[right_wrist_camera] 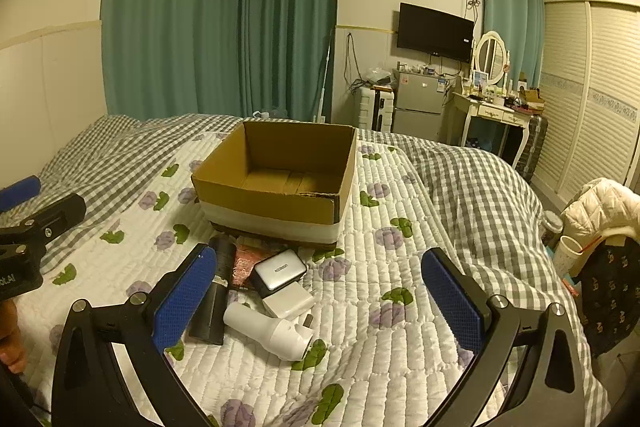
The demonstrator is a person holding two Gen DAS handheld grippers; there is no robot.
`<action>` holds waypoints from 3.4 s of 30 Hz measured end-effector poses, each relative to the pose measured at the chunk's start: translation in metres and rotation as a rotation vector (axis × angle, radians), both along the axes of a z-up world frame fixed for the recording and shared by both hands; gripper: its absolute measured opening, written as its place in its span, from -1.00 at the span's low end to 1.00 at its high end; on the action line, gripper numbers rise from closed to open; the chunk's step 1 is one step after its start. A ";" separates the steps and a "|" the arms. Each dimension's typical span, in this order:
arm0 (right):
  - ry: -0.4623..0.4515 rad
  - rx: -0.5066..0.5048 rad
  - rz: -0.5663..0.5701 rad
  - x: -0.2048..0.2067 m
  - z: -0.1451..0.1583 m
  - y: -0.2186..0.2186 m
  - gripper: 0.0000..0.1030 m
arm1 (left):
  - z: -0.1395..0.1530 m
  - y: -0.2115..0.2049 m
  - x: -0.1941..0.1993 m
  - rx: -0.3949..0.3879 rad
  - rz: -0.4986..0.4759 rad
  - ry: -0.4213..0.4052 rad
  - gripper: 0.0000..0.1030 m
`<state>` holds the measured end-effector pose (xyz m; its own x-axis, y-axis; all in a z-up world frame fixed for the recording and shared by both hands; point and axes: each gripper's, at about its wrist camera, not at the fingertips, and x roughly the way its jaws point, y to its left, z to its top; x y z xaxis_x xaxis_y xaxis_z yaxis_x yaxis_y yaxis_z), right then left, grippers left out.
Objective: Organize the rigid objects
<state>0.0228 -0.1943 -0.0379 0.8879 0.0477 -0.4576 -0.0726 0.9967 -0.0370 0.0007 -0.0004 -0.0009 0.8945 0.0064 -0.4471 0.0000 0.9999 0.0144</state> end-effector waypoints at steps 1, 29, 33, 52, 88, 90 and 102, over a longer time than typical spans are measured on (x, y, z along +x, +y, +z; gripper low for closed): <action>0.000 -0.002 0.000 0.000 0.000 0.000 1.00 | 0.000 0.000 0.000 -0.001 0.000 0.000 0.99; 0.027 0.003 0.011 0.003 -0.003 0.004 1.00 | -0.003 0.000 0.003 -0.002 0.009 0.009 0.99; 0.027 0.004 0.012 0.003 -0.004 0.004 1.00 | -0.002 0.000 0.003 -0.002 0.008 0.009 0.99; 0.033 -0.003 0.034 0.002 0.002 0.007 1.00 | 0.008 -0.005 -0.001 0.003 0.002 -0.008 0.99; 0.396 -0.074 0.114 0.075 -0.084 0.009 0.99 | -0.145 -0.038 0.082 0.094 -0.066 0.532 -0.30; 0.414 -0.099 0.130 0.075 -0.089 0.014 0.98 | -0.135 -0.032 0.076 0.082 -0.056 0.507 -0.30; 0.627 -0.337 0.247 0.104 -0.147 0.068 0.35 | -0.102 -0.003 0.062 0.012 -0.051 0.431 -0.30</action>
